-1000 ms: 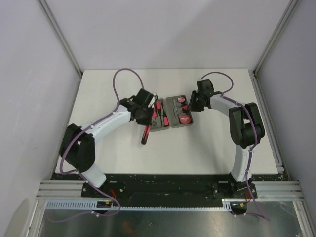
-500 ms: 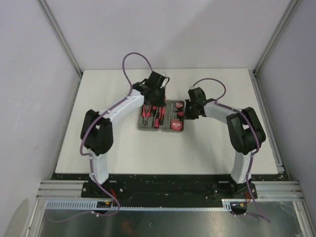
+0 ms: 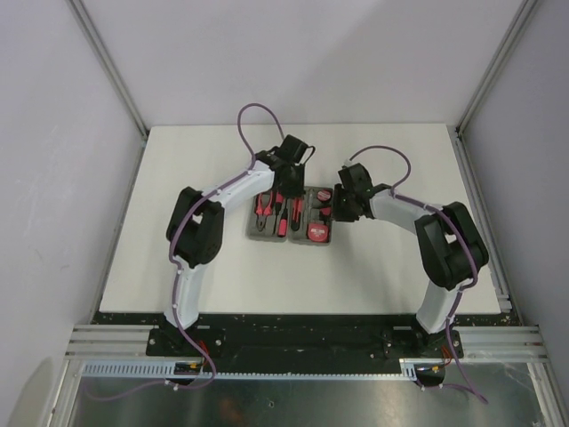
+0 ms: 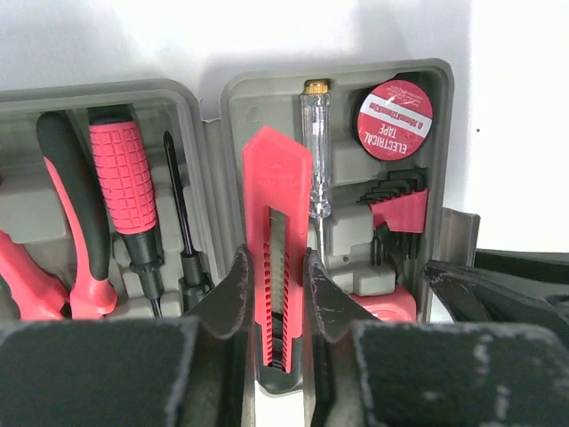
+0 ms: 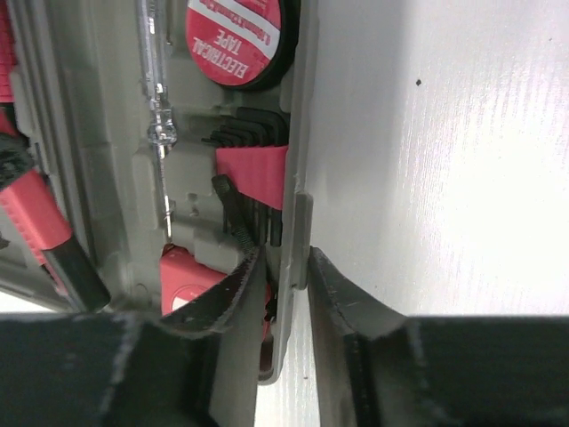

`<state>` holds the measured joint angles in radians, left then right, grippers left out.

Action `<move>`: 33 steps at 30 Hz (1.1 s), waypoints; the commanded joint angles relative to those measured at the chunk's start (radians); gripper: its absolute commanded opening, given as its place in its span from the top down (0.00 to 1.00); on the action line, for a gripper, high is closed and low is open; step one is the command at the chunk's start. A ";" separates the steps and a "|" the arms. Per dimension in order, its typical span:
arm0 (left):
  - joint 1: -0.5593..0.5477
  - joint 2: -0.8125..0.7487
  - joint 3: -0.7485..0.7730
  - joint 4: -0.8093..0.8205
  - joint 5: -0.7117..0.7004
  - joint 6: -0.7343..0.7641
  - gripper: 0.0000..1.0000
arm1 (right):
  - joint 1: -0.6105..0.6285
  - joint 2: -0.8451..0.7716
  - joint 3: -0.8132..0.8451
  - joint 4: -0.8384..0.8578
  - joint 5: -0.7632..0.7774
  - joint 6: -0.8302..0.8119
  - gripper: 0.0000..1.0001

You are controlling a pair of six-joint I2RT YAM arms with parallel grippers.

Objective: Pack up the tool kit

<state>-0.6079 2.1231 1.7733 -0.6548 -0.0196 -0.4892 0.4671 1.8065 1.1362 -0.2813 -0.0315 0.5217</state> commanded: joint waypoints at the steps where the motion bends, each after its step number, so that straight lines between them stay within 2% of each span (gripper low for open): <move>1: -0.019 0.006 0.019 0.013 -0.001 -0.010 1.00 | -0.008 -0.085 0.002 0.016 0.031 0.008 0.66; 5: -0.027 0.008 0.011 0.014 -0.001 -0.028 1.00 | -0.015 -0.105 0.002 0.029 0.031 0.015 0.63; 17: -0.045 0.032 -0.036 0.012 -0.058 -0.018 0.98 | -0.029 -0.099 0.002 0.028 0.063 0.033 0.62; 22: -0.046 0.039 -0.043 0.013 -0.069 -0.013 0.82 | -0.031 -0.096 0.002 0.030 0.061 0.037 0.62; 29: -0.047 0.003 -0.024 0.012 -0.080 -0.003 0.48 | -0.039 -0.107 0.003 0.037 0.060 0.041 0.63; 33: -0.047 -0.035 -0.010 0.012 -0.107 0.005 0.40 | -0.043 -0.119 0.003 0.042 0.058 0.040 0.63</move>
<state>-0.6506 2.1609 1.7329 -0.6468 -0.0780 -0.4961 0.4316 1.7370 1.1347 -0.2707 0.0051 0.5503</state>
